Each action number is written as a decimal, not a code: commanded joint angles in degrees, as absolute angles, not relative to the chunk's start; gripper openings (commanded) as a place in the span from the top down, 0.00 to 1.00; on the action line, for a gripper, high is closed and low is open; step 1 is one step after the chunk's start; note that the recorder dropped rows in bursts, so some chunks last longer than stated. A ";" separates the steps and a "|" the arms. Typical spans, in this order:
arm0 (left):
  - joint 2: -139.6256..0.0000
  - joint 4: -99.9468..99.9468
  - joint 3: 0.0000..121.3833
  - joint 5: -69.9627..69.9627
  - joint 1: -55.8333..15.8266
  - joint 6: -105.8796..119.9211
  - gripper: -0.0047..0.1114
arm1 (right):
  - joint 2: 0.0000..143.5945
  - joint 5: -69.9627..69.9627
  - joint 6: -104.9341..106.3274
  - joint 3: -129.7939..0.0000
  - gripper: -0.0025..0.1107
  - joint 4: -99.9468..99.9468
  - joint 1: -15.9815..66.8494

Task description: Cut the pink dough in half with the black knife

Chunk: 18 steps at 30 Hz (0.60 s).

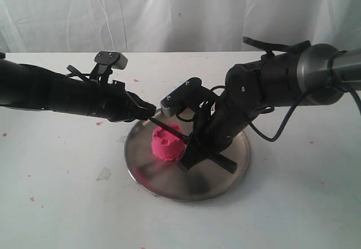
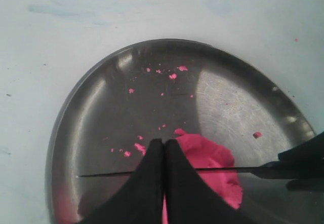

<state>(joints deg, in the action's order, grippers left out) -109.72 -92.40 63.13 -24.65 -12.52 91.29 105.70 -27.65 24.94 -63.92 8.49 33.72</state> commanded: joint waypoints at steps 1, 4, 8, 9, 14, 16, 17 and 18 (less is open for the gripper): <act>-110.07 -92.53 63.41 -23.82 -12.82 91.50 0.96 | 105.73 -27.41 25.27 -64.20 0.98 8.06 33.79; -110.83 -92.53 63.41 -23.82 -12.82 93.86 0.96 | 105.73 -27.51 25.27 -64.20 0.98 8.06 33.79; -112.16 -94.69 63.41 -23.94 -12.82 94.95 0.96 | 105.73 -27.72 25.27 -64.20 0.98 8.06 33.79; -112.42 -94.69 63.41 -24.04 -12.82 94.95 0.96 | 105.73 -27.72 25.27 -64.20 0.98 8.06 33.79; -112.53 -95.20 63.41 -23.11 -13.41 97.71 0.96 | 105.73 -27.61 25.27 -64.20 0.98 8.06 33.79; -112.53 -95.23 63.41 -22.95 -13.41 97.72 0.96 | 105.73 -27.61 25.27 -64.20 0.98 8.06 33.79; -112.53 -95.23 63.41 -22.95 -13.41 97.72 0.96 | 105.73 -27.61 25.27 -64.20 0.98 8.06 33.79; -112.53 -95.23 63.41 -22.82 -13.41 97.72 0.96 | 105.73 -27.61 25.27 -64.20 0.98 8.06 33.79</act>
<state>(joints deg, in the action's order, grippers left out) -112.52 -93.94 63.13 -22.55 -13.01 96.93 105.80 -28.15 24.94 -63.92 8.49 33.72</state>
